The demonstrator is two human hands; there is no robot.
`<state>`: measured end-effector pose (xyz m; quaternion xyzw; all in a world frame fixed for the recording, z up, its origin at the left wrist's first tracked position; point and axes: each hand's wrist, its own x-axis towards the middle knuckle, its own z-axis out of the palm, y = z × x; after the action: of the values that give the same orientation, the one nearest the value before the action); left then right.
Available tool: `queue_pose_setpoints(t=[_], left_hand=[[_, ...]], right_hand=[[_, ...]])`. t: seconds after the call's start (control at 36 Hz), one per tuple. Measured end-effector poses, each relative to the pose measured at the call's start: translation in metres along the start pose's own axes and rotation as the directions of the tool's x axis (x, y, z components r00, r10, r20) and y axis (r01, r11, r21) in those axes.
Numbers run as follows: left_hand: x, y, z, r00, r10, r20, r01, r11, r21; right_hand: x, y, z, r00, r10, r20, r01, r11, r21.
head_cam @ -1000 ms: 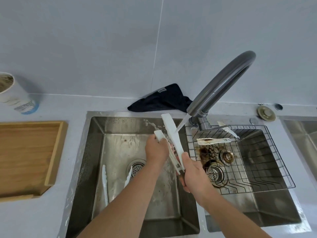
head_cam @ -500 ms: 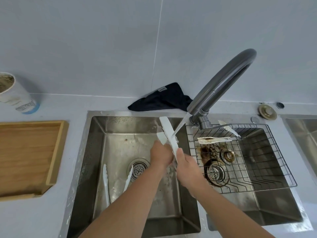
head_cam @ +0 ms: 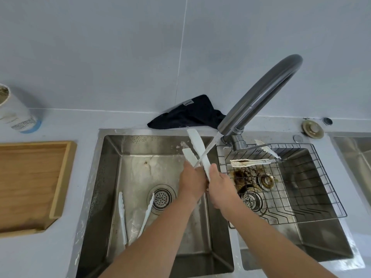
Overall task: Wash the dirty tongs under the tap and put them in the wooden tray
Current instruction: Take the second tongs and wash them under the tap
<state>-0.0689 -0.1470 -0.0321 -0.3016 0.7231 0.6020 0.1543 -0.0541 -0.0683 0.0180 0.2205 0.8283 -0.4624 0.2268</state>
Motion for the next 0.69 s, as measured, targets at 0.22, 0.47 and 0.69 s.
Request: queue_pose_setpoints(t=[0.22, 0.47, 0.69], left_hand=[[0.026, -0.006, -0.009, 0.994, -0.046, -0.097, 0.053, 0.997, 0.064], [0.040, -0.009, -0.015, 0.994, -0.047, -0.099, 0.057, 0.994, 0.098], [0.019, -0.012, -0.009, 0.996, 0.019, -0.087, -0.024, 0.999, -0.049]], right_hand=[[-0.013, 0.012, -0.003, 0.998, -0.049, 0.028, 0.051, 0.997, -0.060], [-0.021, 0.020, -0.026, 0.996, 0.067, 0.059, -0.066, 0.998, -0.017], [-0.011, 0.018, -0.022, 0.998, 0.053, 0.039, -0.051, 0.998, -0.037]])
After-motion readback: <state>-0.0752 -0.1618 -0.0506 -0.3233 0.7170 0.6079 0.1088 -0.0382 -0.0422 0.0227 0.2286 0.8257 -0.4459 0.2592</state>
